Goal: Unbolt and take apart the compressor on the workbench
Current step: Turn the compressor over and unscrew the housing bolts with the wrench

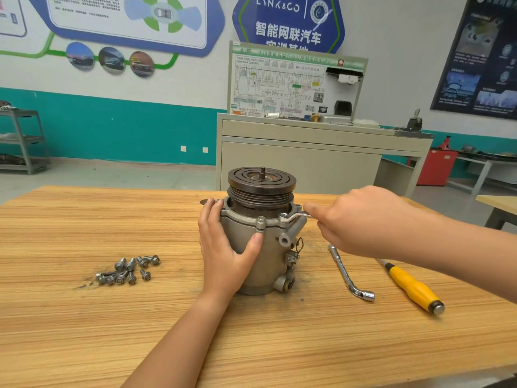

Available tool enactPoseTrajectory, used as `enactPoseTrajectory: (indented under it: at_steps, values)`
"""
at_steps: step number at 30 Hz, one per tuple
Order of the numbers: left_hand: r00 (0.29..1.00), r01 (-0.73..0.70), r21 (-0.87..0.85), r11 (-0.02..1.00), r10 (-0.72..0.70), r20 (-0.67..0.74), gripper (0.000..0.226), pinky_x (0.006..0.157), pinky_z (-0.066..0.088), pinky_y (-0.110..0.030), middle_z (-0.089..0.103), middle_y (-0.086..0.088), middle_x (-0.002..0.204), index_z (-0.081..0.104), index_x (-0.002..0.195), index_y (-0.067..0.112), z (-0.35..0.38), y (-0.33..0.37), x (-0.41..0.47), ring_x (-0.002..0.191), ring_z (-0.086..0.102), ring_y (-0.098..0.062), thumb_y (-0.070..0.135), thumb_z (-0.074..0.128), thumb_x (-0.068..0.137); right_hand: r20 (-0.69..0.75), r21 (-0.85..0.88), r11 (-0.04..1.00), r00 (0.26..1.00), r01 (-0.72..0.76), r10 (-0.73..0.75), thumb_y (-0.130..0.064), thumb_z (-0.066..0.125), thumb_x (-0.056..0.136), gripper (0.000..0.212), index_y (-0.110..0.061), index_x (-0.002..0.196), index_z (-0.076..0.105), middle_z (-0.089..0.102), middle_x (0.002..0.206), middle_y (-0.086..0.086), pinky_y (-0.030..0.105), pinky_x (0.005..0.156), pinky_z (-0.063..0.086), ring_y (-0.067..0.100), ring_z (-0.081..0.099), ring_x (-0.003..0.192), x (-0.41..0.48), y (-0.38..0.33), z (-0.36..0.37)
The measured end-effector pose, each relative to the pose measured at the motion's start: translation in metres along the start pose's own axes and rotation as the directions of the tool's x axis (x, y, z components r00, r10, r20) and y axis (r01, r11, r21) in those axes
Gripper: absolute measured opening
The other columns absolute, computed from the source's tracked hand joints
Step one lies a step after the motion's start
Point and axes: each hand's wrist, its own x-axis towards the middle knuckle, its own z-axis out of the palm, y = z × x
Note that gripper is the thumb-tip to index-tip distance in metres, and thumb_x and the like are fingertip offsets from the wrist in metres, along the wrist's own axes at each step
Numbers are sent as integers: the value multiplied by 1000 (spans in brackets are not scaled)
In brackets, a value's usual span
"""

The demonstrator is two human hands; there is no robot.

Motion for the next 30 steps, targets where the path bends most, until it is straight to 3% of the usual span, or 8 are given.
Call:
enactPoseTrajectory:
  at_steps: [7, 11, 13, 16, 18, 24, 27, 30]
  values:
    - [1000, 15, -9, 1000, -15, 9, 68, 109, 13, -13, 15, 9, 145, 18, 131, 42, 0, 2, -1, 139, 13, -4, 55, 51, 73, 27, 74, 997, 999, -33, 31, -27, 27, 96, 48, -40, 142, 23, 32, 55, -6, 23, 43, 25, 8, 30, 48, 7, 11, 8]
    - [1000, 13, -4, 1000, -13, 14, 67, 113, 16, -23, 16, 7, 145, 18, 131, 41, -1, 2, 0, 141, 15, -10, 54, 50, 74, 72, 6, 999, 996, -51, 51, -9, 38, 92, 38, -25, 126, 42, 32, 58, -4, 25, 42, 24, 11, 29, 47, 18, 7, 17]
    - [1000, 20, -14, 1000, -20, 19, 66, 112, 16, -21, 16, 7, 145, 18, 131, 41, -2, 3, 0, 141, 14, -8, 54, 50, 74, 34, -28, 999, 998, -43, 44, -3, 42, 89, 30, -20, 114, 46, 32, 59, -4, 26, 48, 29, 13, 30, 48, 25, 6, 20]
    - [999, 30, -26, 999, -29, 17, 67, 109, 13, -12, 17, 6, 146, 19, 132, 38, -2, 3, 0, 140, 14, -7, 54, 48, 74, -46, 38, 997, 997, -61, 63, 2, 43, 87, 36, -18, 116, 44, 45, 67, -4, 29, 61, 31, 22, 47, 63, 38, 3, 29]
    - [999, 29, -31, 999, -28, 16, 66, 109, 14, -12, 18, 6, 145, 21, 131, 37, -3, 2, 0, 140, 15, -7, 54, 48, 74, -112, 85, 994, 991, -69, 78, 3, 41, 87, 36, -16, 118, 44, 60, 88, 1, 29, 68, 32, 26, 59, 82, 44, -4, 38]
    - [999, 37, -25, 999, -37, 19, 68, 108, 14, -9, 20, 5, 144, 25, 131, 31, -4, 0, 2, 139, 17, -9, 54, 49, 72, -164, 78, 996, 985, -42, 55, 0, 39, 92, 36, -9, 127, 40, 62, 104, 3, 27, 81, 41, 22, 59, 93, 45, -7, 55]
    - [999, 33, -16, 999, -32, 18, 69, 107, 13, -7, 20, 5, 144, 25, 132, 30, -4, -2, 2, 139, 17, -8, 54, 50, 72, -224, 170, 978, 961, -124, 161, -5, 52, 91, 33, -5, 123, 49, 66, 90, 5, 30, 67, 46, 23, 63, 78, 33, -6, 50]
    - [999, 29, -15, 999, -28, 22, 69, 107, 14, -9, 19, 6, 145, 24, 132, 33, -3, -2, 2, 140, 16, -8, 54, 51, 72, -216, 369, 914, 940, -171, 263, -24, 32, 100, 33, -13, 130, 40, 63, 84, 2, 31, 53, 38, 26, 60, 71, 12, -7, 41]
